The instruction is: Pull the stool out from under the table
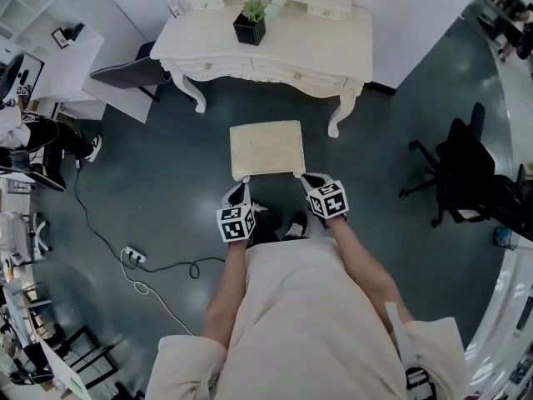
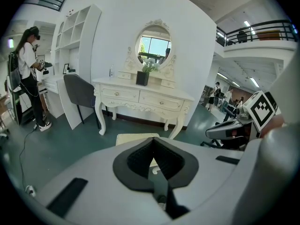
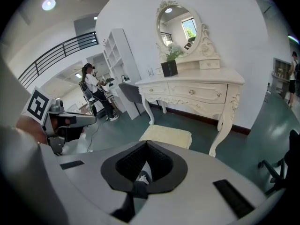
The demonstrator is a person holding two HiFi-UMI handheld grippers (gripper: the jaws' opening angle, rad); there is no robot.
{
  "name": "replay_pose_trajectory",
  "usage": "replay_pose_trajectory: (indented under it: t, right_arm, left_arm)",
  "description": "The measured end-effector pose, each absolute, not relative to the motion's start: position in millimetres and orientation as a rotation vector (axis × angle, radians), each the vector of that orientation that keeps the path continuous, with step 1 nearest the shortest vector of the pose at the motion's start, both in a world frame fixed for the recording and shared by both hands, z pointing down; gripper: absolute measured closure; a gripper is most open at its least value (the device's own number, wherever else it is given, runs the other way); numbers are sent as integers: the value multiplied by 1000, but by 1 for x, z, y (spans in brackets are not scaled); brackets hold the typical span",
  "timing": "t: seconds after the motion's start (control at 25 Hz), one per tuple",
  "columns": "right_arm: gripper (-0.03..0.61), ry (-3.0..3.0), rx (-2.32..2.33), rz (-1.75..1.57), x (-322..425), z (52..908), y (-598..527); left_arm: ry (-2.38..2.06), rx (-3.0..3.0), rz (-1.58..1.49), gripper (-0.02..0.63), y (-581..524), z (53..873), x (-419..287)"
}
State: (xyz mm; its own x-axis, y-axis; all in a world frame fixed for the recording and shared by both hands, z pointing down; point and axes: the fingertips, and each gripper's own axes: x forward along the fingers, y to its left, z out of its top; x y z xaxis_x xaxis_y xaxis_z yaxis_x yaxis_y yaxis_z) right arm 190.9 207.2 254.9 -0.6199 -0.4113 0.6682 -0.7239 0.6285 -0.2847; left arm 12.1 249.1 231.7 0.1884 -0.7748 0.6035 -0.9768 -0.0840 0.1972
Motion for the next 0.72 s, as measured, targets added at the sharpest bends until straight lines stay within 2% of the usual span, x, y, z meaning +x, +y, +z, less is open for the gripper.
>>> replay_pose_trajectory:
  t: [0.72]
  right_arm:
    - [535,-2352,832,732,180,250,210]
  left_arm:
    - [-1633,1911,433,599,251,231,10]
